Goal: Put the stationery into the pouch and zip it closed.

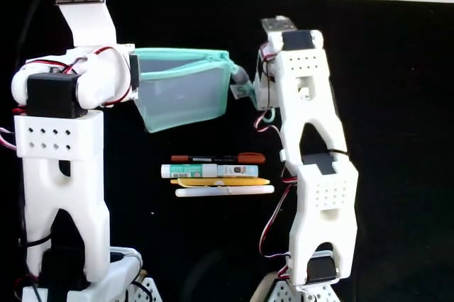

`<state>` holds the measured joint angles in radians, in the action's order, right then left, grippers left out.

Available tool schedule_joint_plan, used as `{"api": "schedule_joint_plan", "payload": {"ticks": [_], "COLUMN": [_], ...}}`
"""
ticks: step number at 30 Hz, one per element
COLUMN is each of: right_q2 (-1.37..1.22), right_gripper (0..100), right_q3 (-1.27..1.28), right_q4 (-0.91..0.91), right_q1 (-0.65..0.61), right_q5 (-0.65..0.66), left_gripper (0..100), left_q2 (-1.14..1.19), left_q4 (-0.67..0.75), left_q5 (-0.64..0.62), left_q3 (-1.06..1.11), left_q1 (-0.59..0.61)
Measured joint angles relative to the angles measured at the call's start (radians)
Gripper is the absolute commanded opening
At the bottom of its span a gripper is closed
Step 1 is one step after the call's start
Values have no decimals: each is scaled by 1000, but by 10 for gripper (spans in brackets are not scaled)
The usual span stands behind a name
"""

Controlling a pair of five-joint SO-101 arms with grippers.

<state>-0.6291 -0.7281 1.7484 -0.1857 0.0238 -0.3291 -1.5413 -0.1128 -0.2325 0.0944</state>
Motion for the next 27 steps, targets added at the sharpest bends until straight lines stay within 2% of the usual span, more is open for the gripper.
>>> {"api": "schedule_joint_plan", "payload": {"ticks": [12, 27], "right_q2": [2, 284], "right_gripper": [223, 223], "right_q3": [-69, -9], "right_q4": [0, 0], "right_q1": [8, 8], "right_q5": [-52, -52], "left_gripper": [7, 7], "left_q2": [-15, -3], "left_q4": [78, 123], "left_q5": [29, 29], "left_q3": [129, 48], "left_q1": [-138, -158]}}
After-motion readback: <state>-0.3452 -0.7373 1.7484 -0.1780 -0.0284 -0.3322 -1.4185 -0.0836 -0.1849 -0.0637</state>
